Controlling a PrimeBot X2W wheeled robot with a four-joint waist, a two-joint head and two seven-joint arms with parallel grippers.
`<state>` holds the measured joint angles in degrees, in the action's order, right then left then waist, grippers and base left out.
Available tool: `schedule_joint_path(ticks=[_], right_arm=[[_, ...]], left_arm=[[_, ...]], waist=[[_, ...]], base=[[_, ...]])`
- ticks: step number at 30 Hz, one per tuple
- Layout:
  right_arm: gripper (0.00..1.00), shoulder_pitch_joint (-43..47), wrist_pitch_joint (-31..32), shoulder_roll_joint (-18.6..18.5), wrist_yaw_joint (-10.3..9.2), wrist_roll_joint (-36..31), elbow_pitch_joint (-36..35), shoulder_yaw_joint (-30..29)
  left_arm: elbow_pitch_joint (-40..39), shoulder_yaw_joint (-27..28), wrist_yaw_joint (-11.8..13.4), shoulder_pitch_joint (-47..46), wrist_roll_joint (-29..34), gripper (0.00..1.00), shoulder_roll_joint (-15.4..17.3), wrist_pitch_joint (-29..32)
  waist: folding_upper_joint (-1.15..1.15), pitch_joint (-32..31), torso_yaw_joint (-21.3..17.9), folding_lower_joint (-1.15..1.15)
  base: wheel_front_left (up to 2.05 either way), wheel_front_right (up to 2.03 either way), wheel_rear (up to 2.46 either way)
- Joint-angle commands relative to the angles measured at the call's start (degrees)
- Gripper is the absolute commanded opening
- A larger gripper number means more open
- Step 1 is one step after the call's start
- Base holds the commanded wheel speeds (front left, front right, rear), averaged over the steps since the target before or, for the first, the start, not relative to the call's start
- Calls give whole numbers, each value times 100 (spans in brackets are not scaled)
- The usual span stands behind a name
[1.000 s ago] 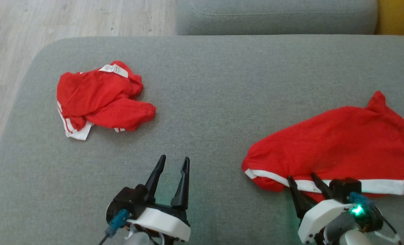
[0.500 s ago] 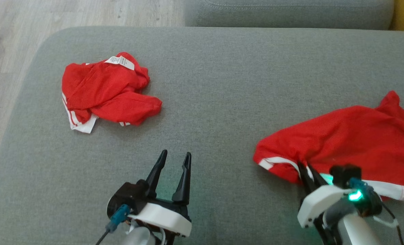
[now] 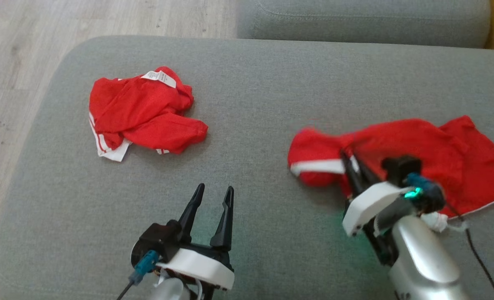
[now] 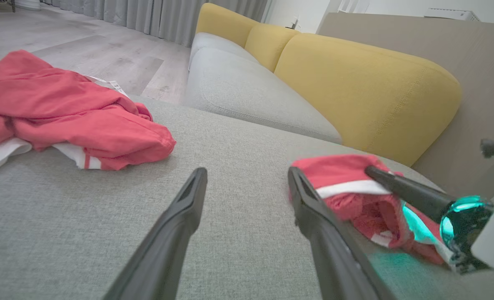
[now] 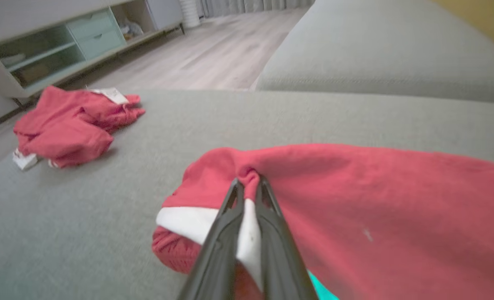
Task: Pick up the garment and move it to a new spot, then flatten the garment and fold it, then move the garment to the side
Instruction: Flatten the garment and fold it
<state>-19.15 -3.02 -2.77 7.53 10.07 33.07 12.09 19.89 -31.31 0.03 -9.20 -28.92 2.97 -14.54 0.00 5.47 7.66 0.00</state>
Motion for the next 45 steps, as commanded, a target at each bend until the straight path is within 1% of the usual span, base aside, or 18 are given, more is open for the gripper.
schedule_joint_path(ticks=[1,2,5,8,12,14,16,19,22,26,29,33,38,43,45], right_arm=[[84,-108,-41,-10,-4,-101,-49,181],[100,-87,-83,-10,-4,-122,16,211],[100,-13,-268,-10,-4,-63,87,261],[100,68,-570,-10,-4,-29,-12,178],[100,262,-917,-10,-4,-29,-333,-162],[100,419,-1021,-10,-4,-142,-559,-382],[100,627,-1092,-10,-4,-254,-816,-613],[100,1008,-1141,-10,-4,-192,-1134,-959],[100,1416,-1139,-10,-4,-95,-1244,-1194],[100,1726,-939,-10,-4,11,-1133,-1257],[100,1795,-894,-10,-4,104,-1035,-1329],[100,1673,-887,-10,-4,318,-926,-1384],[100,1456,-699,-10,-4,543,-632,-1264],[100,1267,-613,-10,-4,1088,-350,-1186],[100,1219,-600,-10,-4,1198,-271,-1149]], left_arm=[[-173,170,33,-180,-44,100,-9,-46],[-173,168,35,-174,-45,100,-9,-46],[-183,196,53,-155,-46,100,-9,-46],[-196,265,67,-121,-18,100,-9,-46],[-208,355,61,-81,9,100,-9,-46],[-214,396,54,-60,26,100,-9,-46],[-221,432,48,-39,36,100,-9,-46],[-218,465,32,-6,57,100,-9,-46],[-205,492,21,18,73,100,-10,-46],[-202,499,11,21,84,100,-10,-46],[-192,476,-3,0,89,100,-10,-46],[-183,457,-11,-31,103,100,-10,-46],[-159,422,-31,-68,135,100,-10,-46],[-116,402,-43,-82,161,100,-10,-46],[-99,404,-50,-83,172,100,-10,-46]], waist=[[0,-14,18,0],[0,-20,25,0],[0,-43,-1,0],[0,-80,-96,0],[0,-167,-280,0],[0,-206,-383,0],[0,-238,-483,0],[0,-274,-624,0],[0,-290,-737,0],[0,-264,-814,0],[0,-234,-848,0],[0,-182,-857,0],[0,-96,-809,0],[0,-45,-740,0],[0,-35,-720,0]], base=[[0,0,0],[0,0,0],[0,0,0],[0,0,0],[0,0,0],[0,0,0],[0,0,0],[0,0,0],[0,0,0],[0,0,0],[0,0,0],[0,0,0],[0,0,0],[0,0,0],[0,0,0]])
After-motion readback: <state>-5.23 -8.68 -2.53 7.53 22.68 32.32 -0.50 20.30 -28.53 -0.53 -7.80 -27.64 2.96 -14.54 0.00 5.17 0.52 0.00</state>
